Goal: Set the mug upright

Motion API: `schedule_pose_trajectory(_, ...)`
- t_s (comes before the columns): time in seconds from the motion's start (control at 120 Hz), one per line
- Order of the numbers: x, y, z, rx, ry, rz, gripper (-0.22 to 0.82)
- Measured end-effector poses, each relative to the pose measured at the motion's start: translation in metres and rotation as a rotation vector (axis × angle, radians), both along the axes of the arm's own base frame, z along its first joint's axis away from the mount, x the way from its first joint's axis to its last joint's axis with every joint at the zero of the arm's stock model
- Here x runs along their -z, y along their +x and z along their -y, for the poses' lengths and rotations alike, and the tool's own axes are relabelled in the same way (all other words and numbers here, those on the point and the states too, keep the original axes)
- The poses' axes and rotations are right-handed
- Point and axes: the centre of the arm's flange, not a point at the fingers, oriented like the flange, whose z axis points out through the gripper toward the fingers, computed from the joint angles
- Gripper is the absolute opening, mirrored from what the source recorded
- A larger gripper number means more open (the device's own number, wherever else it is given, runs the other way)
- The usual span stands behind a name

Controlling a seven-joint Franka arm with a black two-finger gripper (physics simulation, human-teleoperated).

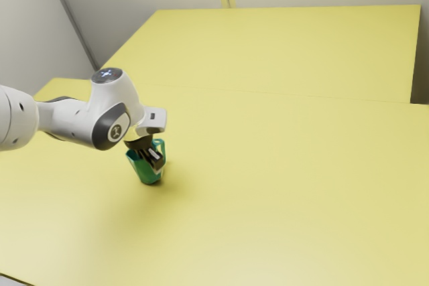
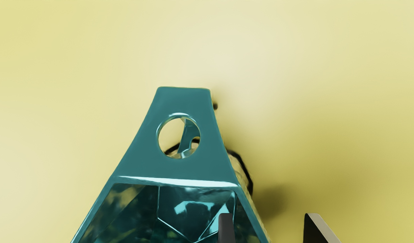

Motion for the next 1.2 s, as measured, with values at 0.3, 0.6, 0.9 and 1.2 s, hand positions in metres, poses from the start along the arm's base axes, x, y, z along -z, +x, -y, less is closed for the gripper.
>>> schedule_pose_trajectory(0.3, -0.008, 0.001, 0.007, 0.011, -0.001, 0.011, 0.27)
schedule_pose_trajectory(0.6, -0.053, 0.013, -0.002, -0.022, -0.005, 0.066, 0.35)
schedule_pose_trajectory(0.9, -0.171, 0.076, 0.005, -0.057, -0.043, 0.169, 0.46)
schedule_pose_trajectory(1.2, -0.206, 0.13, 0.009, -0.131, -0.105, 0.015, 0.57)
